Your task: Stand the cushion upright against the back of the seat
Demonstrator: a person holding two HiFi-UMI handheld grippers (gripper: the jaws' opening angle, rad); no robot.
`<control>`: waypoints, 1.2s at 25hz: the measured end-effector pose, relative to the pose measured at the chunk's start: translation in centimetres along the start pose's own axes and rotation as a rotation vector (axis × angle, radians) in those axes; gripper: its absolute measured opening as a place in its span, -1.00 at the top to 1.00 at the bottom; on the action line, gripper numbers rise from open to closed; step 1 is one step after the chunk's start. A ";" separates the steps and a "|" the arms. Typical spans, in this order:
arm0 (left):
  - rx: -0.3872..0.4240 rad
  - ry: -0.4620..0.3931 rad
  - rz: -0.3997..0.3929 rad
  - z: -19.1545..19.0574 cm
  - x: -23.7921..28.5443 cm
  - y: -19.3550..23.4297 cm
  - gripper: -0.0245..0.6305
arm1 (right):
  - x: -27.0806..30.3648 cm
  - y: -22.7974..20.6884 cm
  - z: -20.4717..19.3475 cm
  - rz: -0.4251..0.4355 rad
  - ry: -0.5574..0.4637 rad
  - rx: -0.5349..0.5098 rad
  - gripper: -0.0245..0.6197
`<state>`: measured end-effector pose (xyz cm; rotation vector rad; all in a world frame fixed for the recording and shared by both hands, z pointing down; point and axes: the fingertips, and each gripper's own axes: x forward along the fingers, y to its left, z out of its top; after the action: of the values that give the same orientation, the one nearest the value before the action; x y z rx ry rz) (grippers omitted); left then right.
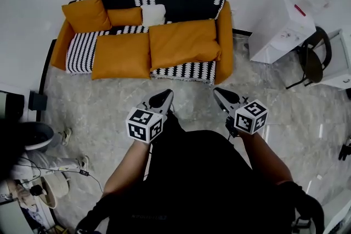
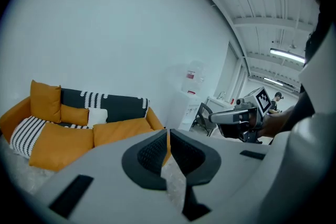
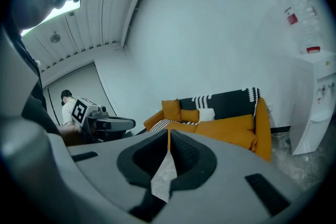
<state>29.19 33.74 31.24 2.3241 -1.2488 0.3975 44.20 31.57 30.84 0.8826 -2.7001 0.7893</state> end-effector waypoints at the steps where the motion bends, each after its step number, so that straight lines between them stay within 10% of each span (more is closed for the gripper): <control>1: 0.003 -0.002 -0.008 0.7 0.5 1.0 0.83 | 0.8 -0.3 0.7 -0.011 0.001 -0.005 0.80; 14: 0.035 -0.008 -0.079 7.4 4.4 14.9 0.83 | 10.6 -5.8 4.5 -0.241 0.034 0.005 0.80; 30: -0.036 0.157 -0.037 3.0 7.8 28.4 0.83 | 14.1 -14.4 0.3 -0.496 0.150 0.119 0.80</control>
<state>9.72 13.18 39.83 2.2348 -1.1279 0.5294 41.42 14.67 41.53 1.3824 -2.1812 0.8603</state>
